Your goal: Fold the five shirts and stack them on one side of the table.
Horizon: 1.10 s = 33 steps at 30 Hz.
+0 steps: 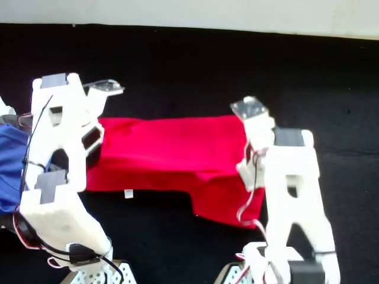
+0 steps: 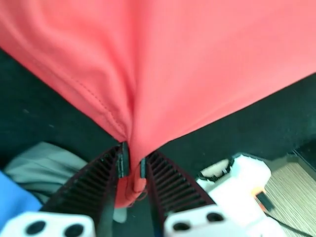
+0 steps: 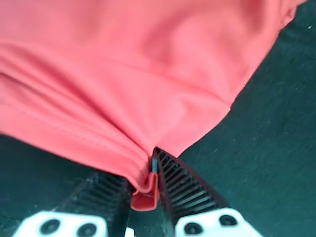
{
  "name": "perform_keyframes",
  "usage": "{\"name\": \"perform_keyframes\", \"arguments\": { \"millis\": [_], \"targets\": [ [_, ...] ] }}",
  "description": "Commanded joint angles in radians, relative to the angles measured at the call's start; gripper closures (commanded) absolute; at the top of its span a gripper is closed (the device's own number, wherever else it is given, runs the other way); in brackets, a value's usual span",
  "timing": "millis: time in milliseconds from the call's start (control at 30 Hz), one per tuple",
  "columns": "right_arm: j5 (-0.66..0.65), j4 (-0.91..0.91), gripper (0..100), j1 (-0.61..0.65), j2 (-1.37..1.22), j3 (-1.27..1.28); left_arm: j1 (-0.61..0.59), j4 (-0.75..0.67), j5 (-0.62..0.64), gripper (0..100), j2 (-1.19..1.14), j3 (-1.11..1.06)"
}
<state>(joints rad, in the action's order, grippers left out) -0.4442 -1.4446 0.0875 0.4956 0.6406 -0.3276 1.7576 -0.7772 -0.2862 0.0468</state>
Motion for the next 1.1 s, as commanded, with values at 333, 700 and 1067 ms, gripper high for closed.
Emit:
{"name": "perform_keyframes", "arguments": {
  "millis": [333,700,1067],
  "targets": [
    [-0.097,0.093,99.3,-0.019,0.108,0.245,0.035,-0.204,-0.005,99,0.079,-0.323],
    [-0.135,0.214,99.3,-0.108,0.101,0.245,0.028,-0.213,-0.003,99,0.081,-0.216],
    [-0.140,0.252,99.3,-0.101,0.110,0.355,0.012,-0.311,-0.006,99,0.070,-0.269]
  ]
}}
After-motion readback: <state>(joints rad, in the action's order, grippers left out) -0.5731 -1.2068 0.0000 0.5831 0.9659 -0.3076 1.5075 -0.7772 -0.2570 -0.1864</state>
